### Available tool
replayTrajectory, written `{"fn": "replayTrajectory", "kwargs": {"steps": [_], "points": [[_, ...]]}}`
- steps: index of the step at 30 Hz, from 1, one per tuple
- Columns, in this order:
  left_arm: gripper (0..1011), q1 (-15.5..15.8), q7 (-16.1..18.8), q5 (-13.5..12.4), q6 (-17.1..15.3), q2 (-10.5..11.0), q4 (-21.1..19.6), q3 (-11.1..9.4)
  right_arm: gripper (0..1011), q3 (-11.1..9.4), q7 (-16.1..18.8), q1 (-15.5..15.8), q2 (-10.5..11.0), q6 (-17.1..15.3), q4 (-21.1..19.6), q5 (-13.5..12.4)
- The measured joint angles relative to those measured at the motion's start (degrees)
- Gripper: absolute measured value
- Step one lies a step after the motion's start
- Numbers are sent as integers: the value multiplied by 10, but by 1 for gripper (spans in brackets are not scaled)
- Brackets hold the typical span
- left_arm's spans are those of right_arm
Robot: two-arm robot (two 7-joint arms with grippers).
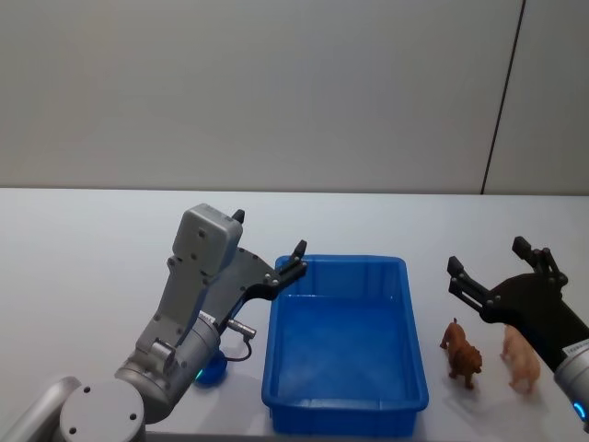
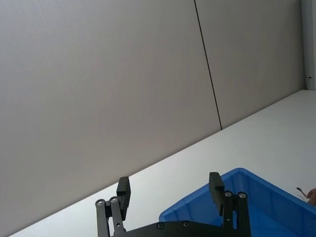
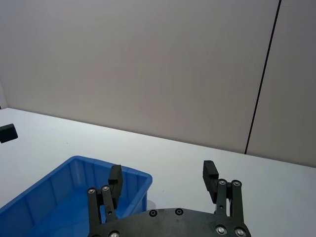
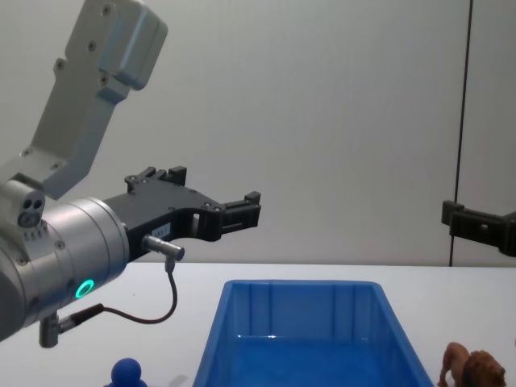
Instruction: Pick up the two dolls from the table and place them into the box.
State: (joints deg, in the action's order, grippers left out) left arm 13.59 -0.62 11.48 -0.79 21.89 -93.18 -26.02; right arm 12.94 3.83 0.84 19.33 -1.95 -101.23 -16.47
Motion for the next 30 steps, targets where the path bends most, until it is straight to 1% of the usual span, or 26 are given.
{"fn": "replayTrajectory", "kwargs": {"steps": [30], "points": [[1003, 0, 0, 0, 0, 0, 0, 0, 1001, 0, 0, 0, 0, 0, 0, 0]]}}
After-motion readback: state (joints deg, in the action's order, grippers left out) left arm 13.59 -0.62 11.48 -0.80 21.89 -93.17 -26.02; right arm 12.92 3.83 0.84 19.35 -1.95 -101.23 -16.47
